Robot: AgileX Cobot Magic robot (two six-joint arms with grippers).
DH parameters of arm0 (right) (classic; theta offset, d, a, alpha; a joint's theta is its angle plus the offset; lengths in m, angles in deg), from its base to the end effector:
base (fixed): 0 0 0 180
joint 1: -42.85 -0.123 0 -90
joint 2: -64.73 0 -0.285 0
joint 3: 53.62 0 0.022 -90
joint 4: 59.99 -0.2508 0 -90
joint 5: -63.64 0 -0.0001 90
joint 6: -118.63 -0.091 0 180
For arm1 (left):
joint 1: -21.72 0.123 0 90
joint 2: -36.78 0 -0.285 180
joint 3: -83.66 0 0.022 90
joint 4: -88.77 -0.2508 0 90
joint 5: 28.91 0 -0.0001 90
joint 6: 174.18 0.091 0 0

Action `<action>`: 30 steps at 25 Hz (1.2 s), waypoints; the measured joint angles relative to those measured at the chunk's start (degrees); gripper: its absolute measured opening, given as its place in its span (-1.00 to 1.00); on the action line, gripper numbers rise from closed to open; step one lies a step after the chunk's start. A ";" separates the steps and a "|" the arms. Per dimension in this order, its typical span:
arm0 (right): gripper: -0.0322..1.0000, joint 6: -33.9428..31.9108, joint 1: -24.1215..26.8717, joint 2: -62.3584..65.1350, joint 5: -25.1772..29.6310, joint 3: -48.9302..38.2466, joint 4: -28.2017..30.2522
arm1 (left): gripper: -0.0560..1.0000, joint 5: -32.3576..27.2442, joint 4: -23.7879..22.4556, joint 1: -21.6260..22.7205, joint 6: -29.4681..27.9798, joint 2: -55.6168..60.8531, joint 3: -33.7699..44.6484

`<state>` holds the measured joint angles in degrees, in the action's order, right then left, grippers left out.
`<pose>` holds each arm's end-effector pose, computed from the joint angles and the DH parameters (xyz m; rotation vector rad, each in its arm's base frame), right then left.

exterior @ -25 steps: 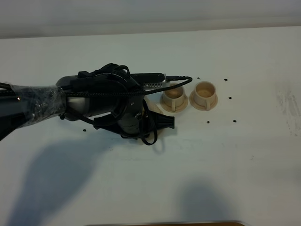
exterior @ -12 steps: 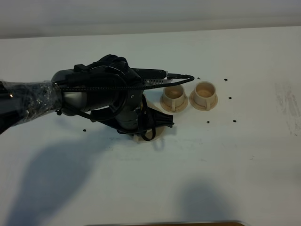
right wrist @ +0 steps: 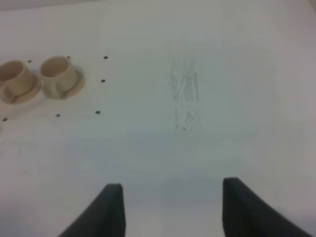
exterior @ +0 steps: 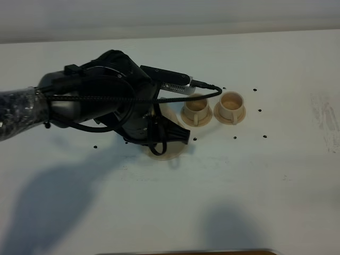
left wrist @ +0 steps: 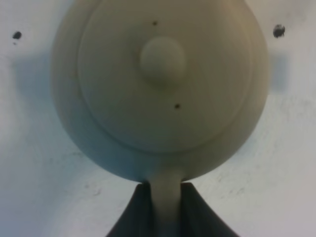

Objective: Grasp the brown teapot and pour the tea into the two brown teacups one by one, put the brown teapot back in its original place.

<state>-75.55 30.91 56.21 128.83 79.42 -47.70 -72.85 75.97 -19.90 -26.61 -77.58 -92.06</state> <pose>-0.0067 -0.0194 0.2805 0.0627 2.0854 0.0176 0.2905 -0.2393 0.1962 0.4143 2.7613 -0.0564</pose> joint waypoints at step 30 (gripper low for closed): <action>-0.10 0.00 0.00 0.00 0.00 0.00 0.00 | -0.59 -6.08 0.18 6.65 30.57 1.76 -6.31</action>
<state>-75.55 30.91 56.21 128.83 79.42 -47.70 -78.93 76.15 -13.25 3.96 -75.82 -98.37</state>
